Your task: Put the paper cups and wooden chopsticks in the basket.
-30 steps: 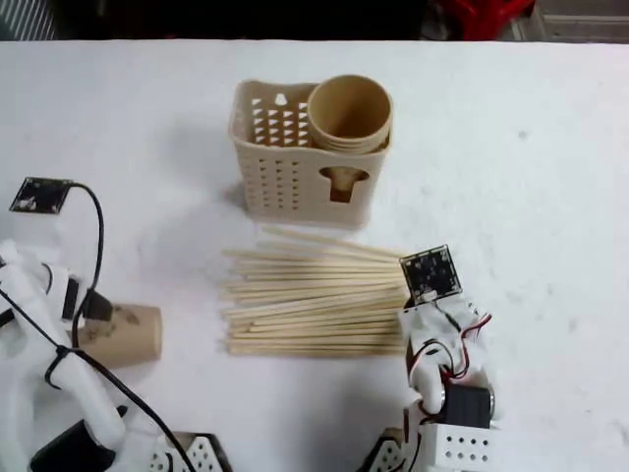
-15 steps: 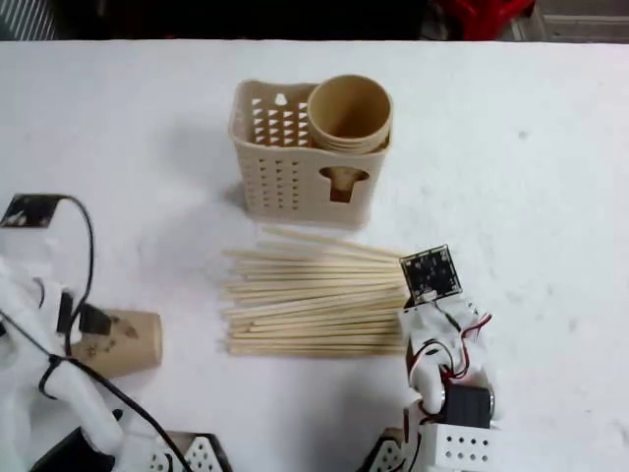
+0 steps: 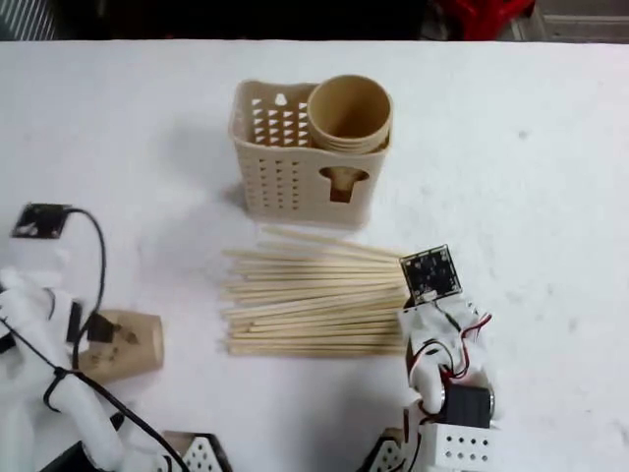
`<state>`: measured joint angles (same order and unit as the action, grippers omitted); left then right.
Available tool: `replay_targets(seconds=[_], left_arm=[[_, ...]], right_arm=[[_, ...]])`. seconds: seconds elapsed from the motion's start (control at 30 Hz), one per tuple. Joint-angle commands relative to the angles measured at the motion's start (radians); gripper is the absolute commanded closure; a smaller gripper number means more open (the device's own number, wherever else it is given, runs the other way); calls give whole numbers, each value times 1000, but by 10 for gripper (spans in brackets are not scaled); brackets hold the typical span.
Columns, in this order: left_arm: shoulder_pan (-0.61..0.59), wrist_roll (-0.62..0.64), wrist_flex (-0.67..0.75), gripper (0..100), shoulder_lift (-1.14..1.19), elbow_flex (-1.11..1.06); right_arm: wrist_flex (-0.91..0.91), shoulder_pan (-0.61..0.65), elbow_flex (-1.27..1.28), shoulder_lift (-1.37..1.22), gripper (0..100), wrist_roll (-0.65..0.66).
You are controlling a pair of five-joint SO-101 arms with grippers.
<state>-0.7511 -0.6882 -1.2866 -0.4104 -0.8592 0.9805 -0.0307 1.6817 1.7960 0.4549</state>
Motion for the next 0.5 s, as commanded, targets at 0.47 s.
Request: replay_targets(seconds=[0.47], left_arm=[[613, 275, -459, 736, 13, 445]], right_arm=[[7, -7, 8, 5, 978, 6]])
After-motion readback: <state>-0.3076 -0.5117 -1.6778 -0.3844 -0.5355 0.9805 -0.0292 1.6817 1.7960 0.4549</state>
